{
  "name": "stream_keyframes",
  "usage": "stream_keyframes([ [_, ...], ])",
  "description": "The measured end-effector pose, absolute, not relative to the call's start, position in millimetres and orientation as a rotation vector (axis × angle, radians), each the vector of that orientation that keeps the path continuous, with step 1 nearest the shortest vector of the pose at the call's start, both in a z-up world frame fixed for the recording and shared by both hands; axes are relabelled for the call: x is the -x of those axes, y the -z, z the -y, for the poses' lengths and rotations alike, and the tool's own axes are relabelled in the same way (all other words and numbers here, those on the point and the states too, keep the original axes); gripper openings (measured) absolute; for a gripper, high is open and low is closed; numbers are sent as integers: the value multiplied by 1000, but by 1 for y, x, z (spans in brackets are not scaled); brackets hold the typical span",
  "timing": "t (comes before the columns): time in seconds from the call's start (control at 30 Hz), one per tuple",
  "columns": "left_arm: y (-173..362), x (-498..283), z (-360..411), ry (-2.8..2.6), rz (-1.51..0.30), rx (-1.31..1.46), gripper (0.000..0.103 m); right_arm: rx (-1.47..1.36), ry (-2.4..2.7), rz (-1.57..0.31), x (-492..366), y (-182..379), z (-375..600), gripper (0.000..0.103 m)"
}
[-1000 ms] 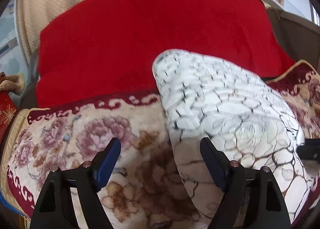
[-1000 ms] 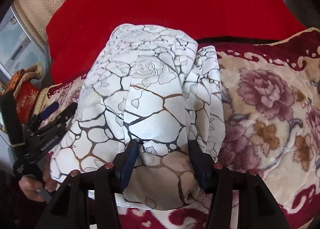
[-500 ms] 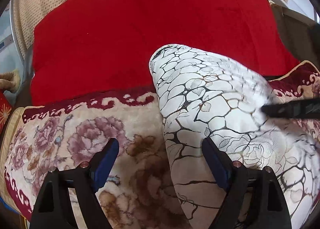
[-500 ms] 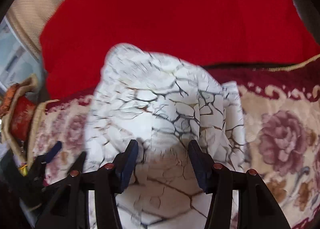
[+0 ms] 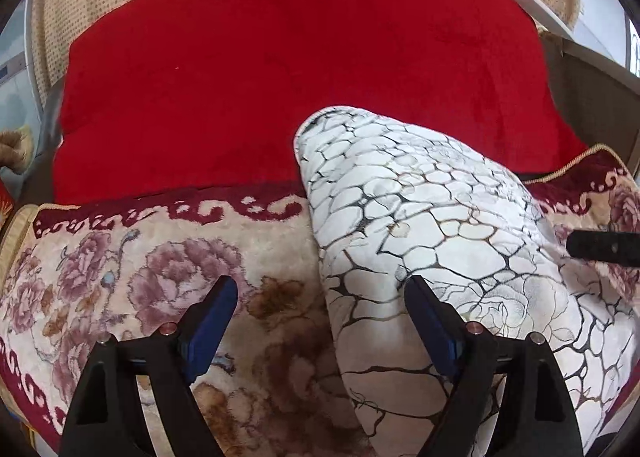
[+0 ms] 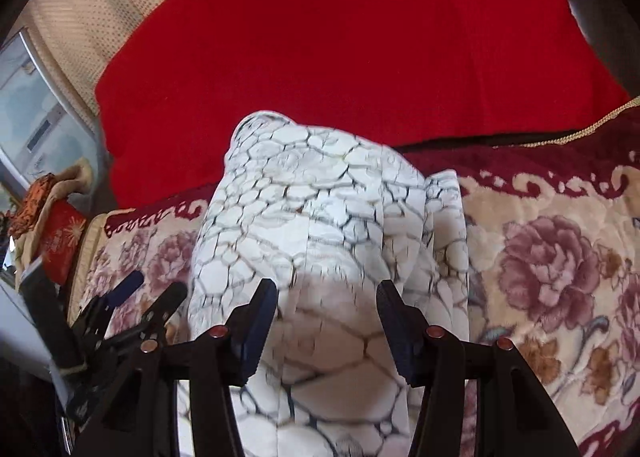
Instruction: Fold large clothes
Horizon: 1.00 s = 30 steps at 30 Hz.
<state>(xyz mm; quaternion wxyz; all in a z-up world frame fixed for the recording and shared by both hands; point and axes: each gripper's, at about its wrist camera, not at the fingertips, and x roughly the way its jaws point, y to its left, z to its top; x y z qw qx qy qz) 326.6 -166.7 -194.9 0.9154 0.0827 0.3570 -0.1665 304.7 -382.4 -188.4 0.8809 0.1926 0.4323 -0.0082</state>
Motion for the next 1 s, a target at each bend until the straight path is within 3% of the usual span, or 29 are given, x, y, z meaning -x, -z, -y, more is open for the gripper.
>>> stream_keyframes([
  [0.23, 207, -331, 181, 336, -721, -228, 91, -462, -2, -947, -316, 233, 391, 57],
  [0.6, 201, -337, 172, 317, -705, -174, 95, -530, -63, -852, -297, 226, 407, 58],
  [0.67, 198, -335, 166, 313, -705, -161, 95, -580, -88, -812, -285, 220, 416, 61],
  [0.73, 195, -335, 157, 315, -710, -137, 95, -630, -97, -775, -273, 214, 431, 73],
  [1.0, 183, -327, 135, 243, -664, -142, 95, -770, -77, -785, -251, 228, 480, 73],
])
